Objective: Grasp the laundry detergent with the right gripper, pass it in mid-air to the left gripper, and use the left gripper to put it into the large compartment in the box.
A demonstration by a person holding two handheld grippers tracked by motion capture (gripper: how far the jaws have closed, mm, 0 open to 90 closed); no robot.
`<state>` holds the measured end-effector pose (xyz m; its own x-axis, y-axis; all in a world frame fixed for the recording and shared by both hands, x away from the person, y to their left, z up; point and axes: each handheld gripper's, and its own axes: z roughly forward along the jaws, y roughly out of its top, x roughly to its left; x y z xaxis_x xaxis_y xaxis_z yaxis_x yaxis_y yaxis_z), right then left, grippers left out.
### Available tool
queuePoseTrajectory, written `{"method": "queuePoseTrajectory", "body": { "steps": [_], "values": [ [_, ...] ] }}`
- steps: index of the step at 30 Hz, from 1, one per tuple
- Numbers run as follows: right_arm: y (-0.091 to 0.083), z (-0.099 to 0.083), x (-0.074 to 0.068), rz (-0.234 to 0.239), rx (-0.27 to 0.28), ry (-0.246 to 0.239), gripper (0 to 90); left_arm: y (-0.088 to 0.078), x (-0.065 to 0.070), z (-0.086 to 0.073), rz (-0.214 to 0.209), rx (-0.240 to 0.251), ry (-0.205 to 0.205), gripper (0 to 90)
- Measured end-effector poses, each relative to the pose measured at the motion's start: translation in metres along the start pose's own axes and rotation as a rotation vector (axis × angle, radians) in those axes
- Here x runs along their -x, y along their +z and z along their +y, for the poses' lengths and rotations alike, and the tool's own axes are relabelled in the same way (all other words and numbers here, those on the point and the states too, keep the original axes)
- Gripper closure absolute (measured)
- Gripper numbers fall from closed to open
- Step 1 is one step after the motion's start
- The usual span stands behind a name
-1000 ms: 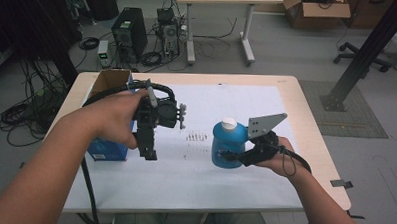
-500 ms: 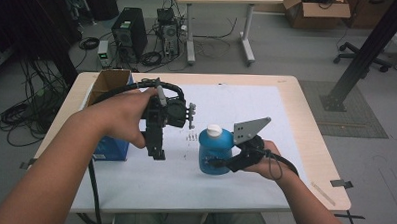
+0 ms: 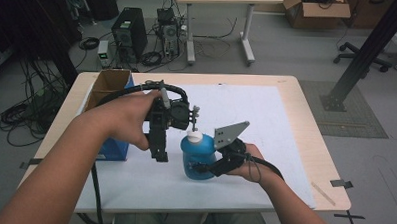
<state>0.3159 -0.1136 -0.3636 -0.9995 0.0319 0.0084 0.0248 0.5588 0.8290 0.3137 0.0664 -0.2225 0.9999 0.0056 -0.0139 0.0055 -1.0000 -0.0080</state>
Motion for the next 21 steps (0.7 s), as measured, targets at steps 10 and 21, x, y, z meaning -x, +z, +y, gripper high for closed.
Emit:
{"method": "queuePoseTrajectory", "body": {
  "steps": [10,21],
  "values": [
    [0.016,0.006,-0.002,-0.002,-0.010,-0.002,45.3,0.005,0.001,0.005,-0.004,0.006,0.010,0.2],
    [0.028,0.012,-0.004,0.004,-0.010,-0.003,45.2,0.007,0.004,0.008,0.000,0.001,0.014,0.2]
  ]
}}
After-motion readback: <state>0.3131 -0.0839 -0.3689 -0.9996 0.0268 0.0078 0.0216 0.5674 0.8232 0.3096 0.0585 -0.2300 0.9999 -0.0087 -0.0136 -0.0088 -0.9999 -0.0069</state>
